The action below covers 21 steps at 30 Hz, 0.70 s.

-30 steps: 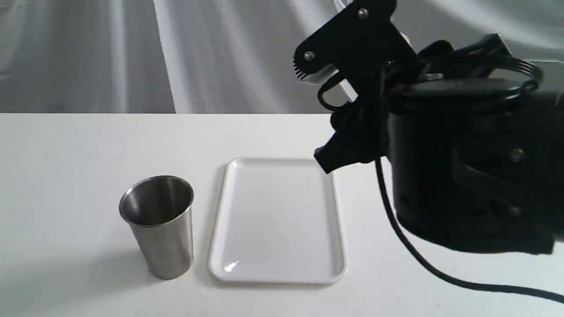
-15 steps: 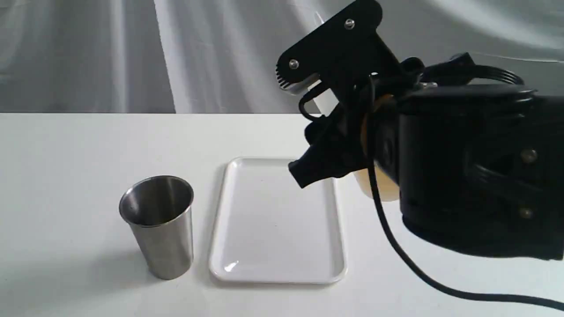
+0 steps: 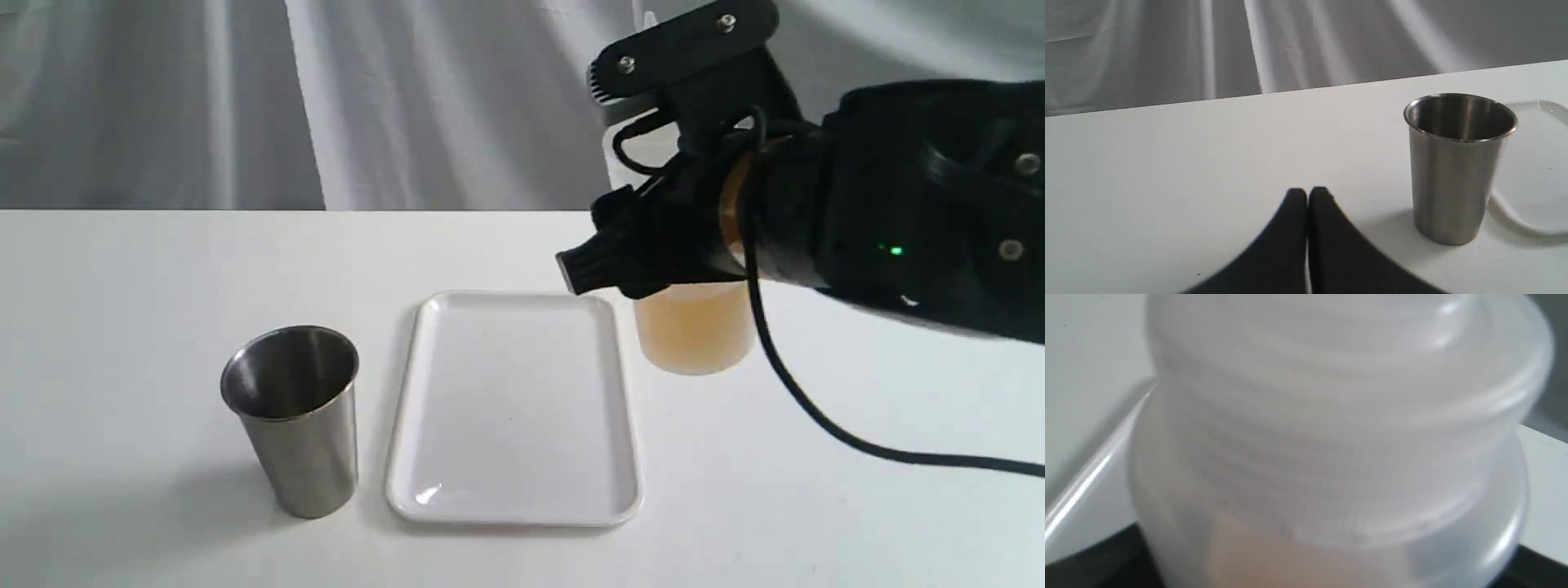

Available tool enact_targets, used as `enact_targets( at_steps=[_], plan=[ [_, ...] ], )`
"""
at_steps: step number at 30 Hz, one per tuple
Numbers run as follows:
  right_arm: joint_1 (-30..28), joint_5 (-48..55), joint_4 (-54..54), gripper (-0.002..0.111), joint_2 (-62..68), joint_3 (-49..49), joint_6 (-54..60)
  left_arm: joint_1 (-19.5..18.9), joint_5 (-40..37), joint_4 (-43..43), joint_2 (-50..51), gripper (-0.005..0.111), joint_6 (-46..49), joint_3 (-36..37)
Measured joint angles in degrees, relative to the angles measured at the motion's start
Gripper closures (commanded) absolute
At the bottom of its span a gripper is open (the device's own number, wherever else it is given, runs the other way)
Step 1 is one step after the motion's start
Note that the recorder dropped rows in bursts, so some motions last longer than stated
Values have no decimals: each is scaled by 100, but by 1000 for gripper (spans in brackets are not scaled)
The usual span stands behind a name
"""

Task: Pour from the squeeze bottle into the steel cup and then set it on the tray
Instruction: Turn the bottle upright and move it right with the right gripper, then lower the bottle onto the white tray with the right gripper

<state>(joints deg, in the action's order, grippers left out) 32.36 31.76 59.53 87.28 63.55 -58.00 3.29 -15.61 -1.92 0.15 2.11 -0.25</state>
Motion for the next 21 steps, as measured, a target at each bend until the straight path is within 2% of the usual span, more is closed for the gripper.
enact_targets(
  at_steps=[8,11,16,21],
  plan=[
    [-636,-1716,-1149,108,202,-9,987,0,0,0,0,107,0,0],
    [-778,-2142,-1858,108,532,-9,1848,0,0,0,0,107,0,0],
    [-830,-2899,-3779,108,1093,-13,3762,0,0,0,0,107,0,0],
    [-830,-3629,-4526,108,1558,-34,4605,0,0,0,0,107,0,0]
  ],
)
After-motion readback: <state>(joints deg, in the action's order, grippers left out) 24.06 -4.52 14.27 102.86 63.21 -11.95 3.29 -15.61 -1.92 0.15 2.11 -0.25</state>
